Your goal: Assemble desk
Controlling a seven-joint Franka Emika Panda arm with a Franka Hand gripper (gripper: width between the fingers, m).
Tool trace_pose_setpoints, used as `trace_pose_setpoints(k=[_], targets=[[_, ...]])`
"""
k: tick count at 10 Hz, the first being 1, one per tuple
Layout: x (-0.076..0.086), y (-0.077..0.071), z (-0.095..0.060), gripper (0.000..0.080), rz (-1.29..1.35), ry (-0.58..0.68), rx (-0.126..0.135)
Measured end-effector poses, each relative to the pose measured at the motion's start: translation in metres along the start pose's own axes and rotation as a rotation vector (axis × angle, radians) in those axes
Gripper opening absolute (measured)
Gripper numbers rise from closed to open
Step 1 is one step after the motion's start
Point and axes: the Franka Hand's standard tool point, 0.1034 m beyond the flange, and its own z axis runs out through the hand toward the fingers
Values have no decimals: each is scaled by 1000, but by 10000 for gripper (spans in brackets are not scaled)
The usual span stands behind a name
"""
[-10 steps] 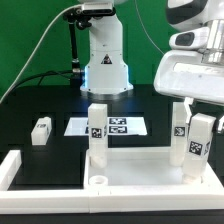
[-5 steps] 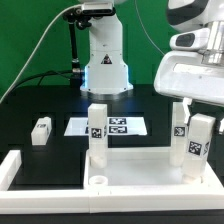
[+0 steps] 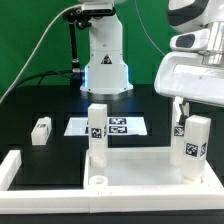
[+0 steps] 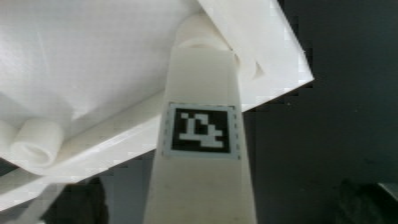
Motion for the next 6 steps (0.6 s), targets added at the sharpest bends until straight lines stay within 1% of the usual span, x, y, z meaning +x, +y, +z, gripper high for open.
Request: trace_pose_setpoints(k=[5,6], targets=[[1,1,0,649,-7,-3,1],[16,8,-3,649,-1,-38,17]])
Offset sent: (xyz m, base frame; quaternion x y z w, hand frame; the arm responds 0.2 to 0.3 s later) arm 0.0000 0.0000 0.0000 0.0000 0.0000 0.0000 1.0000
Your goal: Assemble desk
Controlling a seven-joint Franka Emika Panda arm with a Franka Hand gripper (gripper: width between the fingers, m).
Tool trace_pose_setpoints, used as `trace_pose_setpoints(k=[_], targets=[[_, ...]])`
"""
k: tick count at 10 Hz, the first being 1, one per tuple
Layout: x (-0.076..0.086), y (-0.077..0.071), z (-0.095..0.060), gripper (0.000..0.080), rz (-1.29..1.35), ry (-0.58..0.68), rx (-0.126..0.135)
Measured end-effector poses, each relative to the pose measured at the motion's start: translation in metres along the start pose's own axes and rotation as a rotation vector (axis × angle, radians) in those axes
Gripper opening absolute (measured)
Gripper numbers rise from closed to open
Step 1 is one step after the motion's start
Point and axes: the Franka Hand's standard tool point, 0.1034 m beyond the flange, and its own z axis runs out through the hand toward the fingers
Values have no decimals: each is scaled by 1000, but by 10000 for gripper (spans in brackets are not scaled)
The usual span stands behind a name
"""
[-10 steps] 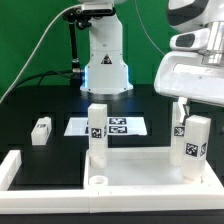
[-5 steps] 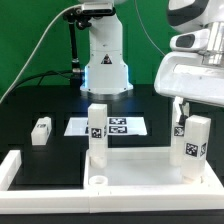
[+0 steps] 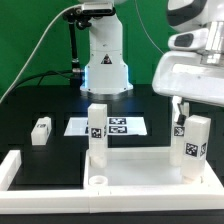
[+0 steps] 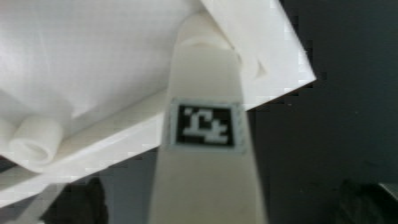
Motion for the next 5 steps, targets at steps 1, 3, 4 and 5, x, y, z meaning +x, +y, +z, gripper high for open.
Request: trace_pose_setpoints(k=[1,3,4,5], targets=[[12,6,-2,649,32,-18,15],[31,27,-3,649,105,-197,7],[39,26,-3,649,162,-242,38],[39,29,-3,649,199,-319,37]])
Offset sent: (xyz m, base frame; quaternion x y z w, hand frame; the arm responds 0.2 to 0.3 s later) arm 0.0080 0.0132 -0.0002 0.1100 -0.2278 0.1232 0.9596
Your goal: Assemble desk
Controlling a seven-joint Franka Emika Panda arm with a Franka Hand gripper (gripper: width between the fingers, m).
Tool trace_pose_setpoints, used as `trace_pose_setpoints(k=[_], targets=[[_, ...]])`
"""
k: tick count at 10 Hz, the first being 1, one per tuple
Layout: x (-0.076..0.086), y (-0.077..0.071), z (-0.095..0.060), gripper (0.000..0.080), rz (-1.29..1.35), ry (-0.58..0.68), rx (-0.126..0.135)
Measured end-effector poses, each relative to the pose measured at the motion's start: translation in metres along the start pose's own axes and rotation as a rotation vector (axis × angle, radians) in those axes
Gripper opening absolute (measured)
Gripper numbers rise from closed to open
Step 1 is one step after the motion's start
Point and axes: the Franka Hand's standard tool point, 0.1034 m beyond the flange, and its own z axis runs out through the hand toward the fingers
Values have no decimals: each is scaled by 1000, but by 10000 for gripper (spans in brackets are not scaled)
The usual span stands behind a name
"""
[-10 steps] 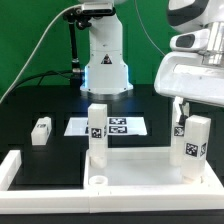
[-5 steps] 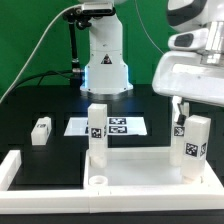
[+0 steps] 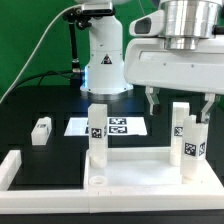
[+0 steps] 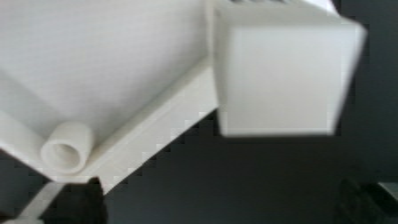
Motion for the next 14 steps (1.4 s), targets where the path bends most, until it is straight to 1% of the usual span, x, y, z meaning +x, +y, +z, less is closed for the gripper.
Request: trace_pose_setpoints(k=[1,2,3,4,5,8,10,11,12,13,14], targets=[[2,-3,0,649,31,-11,9],[-8,-12,2,649,48,-7,19],[-19,-18,5,649,61,-12,21],[-30,-24,11,649,74,-15,20],[-36,-27,15,649,76,-16,17],[-35,-25,17,649,95,-16,14],[-35,-25,18,388,96,-16,13],[-35,-25,18,388,157,-18,12],[-35,-24,18,295,239,-18,11],[-34,-24,18,295,344,-18,9],[-34,-23,18,295,389,-19,8]])
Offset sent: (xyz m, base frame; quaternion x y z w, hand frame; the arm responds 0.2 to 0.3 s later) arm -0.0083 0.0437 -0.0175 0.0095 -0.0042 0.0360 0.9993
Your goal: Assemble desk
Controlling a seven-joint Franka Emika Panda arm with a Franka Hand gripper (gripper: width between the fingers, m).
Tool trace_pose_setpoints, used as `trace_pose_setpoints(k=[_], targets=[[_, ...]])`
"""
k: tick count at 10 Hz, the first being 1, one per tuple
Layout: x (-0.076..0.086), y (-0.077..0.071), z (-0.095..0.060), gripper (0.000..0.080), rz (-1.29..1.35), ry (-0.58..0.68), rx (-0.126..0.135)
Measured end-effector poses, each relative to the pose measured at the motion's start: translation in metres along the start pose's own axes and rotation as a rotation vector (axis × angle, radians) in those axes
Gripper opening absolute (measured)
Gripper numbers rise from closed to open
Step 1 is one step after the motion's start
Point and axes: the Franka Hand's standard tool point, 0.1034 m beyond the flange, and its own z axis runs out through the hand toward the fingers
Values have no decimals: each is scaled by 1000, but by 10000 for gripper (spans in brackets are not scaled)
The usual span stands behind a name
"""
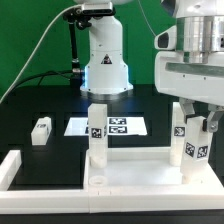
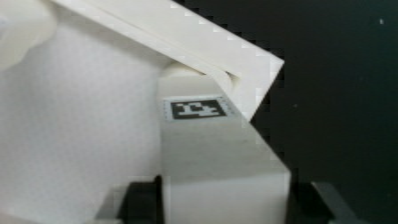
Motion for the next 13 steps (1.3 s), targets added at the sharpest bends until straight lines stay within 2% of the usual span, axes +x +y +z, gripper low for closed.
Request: trace_pose_setpoints(k=[2,4,6,7,8,9,10,11,13], targets=[[8,3,1,295,296,-16,7],[11,7,1,295,462,-43,23],[10,6,1,295,441,-43,23],[9,5,0,295,304,-34,24],[4,1,1,377,113,-27,26],[-4,1,3,560,-12,-35,20],[-8,4,4,560,-113,-38,7],[-5,3,4,621,-167,-33,11],[-2,4,4,648,-332,-22,6]])
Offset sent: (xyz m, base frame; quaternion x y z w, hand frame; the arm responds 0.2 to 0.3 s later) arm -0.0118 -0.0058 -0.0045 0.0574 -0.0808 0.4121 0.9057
